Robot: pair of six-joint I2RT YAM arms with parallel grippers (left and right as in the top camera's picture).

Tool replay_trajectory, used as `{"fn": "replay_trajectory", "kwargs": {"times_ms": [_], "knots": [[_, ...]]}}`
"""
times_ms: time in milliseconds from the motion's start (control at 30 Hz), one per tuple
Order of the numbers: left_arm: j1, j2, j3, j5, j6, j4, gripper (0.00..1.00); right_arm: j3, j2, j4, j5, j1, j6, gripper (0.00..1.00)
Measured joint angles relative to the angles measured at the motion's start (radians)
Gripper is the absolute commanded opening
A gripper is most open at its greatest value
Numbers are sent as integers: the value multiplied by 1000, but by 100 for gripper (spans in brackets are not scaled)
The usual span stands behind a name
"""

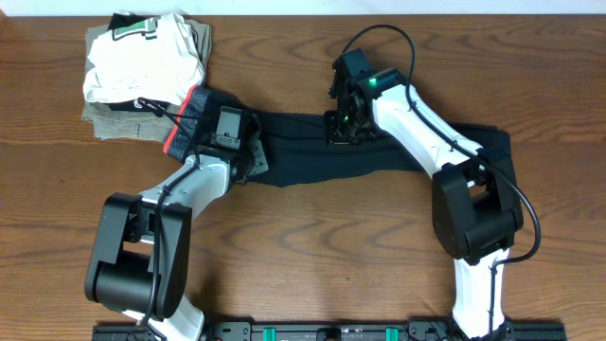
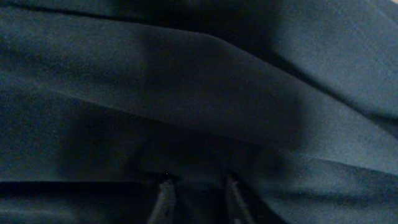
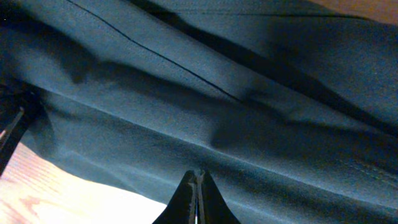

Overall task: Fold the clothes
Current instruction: 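Release the foot ends and move the right gripper to the leggings middle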

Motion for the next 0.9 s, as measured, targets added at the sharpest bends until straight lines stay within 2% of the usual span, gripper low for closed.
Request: {"fn": "replay_trajectory", "kwargs": {"times_ms": [200, 900], "knots": [[1, 2, 0, 0, 2, 0, 22, -2, 0, 12, 13, 1, 2, 1], [1, 2, 0, 0, 2, 0, 22, -4, 53, 13, 21, 1, 25, 1]]}}
